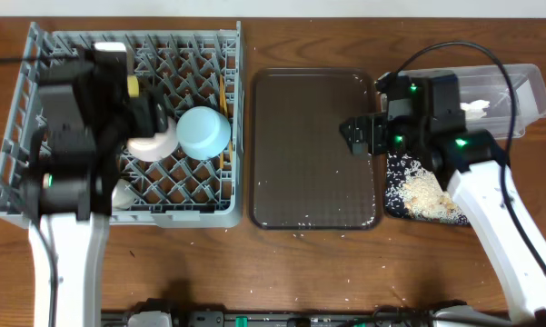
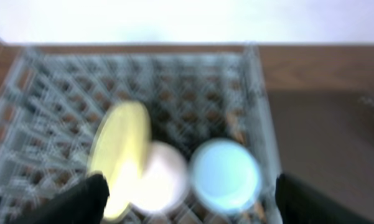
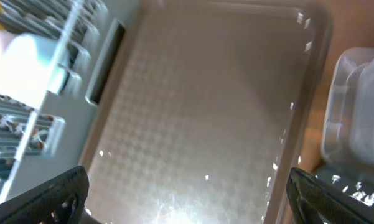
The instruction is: Sort waste into correct bins and load items into the dishwasher
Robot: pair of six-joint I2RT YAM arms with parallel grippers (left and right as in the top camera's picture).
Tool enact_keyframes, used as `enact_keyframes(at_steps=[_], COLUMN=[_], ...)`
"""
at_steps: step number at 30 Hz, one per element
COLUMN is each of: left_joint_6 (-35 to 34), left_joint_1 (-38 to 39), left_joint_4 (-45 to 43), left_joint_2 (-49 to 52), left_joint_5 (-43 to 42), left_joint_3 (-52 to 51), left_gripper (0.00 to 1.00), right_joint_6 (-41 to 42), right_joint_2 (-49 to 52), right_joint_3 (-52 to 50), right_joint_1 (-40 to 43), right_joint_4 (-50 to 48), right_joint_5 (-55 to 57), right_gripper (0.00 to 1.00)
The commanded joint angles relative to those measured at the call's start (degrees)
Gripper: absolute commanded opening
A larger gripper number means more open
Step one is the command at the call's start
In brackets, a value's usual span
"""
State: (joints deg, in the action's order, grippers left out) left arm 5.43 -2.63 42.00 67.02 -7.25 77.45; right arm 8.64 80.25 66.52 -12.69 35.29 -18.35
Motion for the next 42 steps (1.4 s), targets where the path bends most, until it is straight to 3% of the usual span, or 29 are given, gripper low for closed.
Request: enact_keyframes(at_steps=[1, 9, 26, 30, 42], left_joint_6=[-2.78, -2.78, -2.56, -4.96, -13.07], left_joint_1=[1.57, 1.81, 1.86, 1.86, 1.86], left_joint_4=[3.80, 15.30, 17.25, 7.28, -33.57], left_joint_2=[-5.49, -13.99, -18.73, -24.72, -46.56], left_joint_5=[-6.03, -6.05, -4.09, -3.37, 0.68], left_joint_3=[-0.31, -0.31, -1.40, -8.20, -46.12], left_gripper=[0.86, 0.86, 0.87, 0.87, 0.87], right_joint_6=[0.33, 1.60, 1.60, 1.60, 1.60], right_joint_2=[-6.23, -9.38, -9.38, -9.38, -9.38], right_joint_3=[0.57, 0.55, 0.55, 0.55, 0.55], right_joint_1=[-0.02, -0.07, -0.09, -0.09, -0.09], right_joint_4=[-0.79, -0.79, 1.84, 1.84, 1.84], right_joint_5=[-0.09, -0.07, -0.09, -0.09, -0.09], right_gripper=[0.99, 0.99, 0.99, 0.99, 0.99])
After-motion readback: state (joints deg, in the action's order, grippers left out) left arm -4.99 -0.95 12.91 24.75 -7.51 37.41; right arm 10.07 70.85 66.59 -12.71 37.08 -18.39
